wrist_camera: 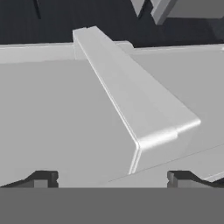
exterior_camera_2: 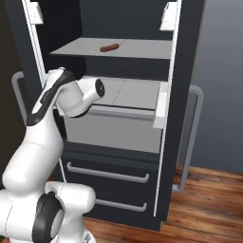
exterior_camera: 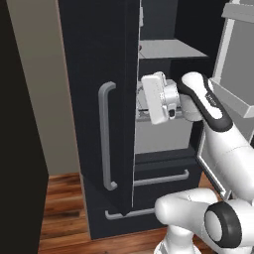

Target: Move the hot dog bun to the plate on the dining table and place the condiment next to that plate. Then navigate to the fridge and take the sausage and place it on the plate as well.

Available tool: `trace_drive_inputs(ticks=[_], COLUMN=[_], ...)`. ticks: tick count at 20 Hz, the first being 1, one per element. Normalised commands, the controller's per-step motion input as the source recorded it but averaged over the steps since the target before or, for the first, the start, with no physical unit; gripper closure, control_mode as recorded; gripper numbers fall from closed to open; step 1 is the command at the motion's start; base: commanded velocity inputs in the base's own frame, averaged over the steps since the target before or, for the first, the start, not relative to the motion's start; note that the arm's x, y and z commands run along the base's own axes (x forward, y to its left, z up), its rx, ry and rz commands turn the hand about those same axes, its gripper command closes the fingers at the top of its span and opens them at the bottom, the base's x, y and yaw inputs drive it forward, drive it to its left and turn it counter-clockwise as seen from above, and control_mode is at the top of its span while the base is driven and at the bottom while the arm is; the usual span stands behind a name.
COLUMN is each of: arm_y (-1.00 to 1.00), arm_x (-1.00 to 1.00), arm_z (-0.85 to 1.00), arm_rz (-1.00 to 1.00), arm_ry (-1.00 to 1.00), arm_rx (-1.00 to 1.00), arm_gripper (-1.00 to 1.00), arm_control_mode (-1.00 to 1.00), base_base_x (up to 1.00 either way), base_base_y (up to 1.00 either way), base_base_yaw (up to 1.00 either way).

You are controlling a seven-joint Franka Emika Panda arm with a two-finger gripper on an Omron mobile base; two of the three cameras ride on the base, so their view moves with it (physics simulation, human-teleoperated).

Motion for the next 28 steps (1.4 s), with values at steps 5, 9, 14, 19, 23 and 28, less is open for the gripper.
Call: trace_drive_inputs(ticks=[5,9,14,19,23,28], arm_y=[0.65,0.74,0.87,0.83,0.62,0.43], arm_x=[-0.31,-0.64,-0.63,-0.33,-0.04,-0.07], arm_z=[-0.01,0.00,-0.06,-0.19,-0.12,-0.13], arm_rz=[0.03,0.07,0.06,0.01,0.00,0.00], arm_ry=[0.00,-0.03,-0.05,-0.05,-0.05,-0.02], arm_rx=[-0.01,-0.02,-0.06,-0.11,-0.12,-0.14], arm_gripper=[-1.00,-1.00,-1.00,-1.00,-1.00,-1.00], arm_control_mode=[-1.00,-1.00,-1.00,-1.00,-1.00,-1.00], base_base_x=[0.00,0.00,0.00,0.00,0.00,0.00], base_base_y=[0.00,0.00,0.00,0.00,0.00,0.00], base_base_yaw=[0.00,0.00,0.00,0.00,0.00,0.00])
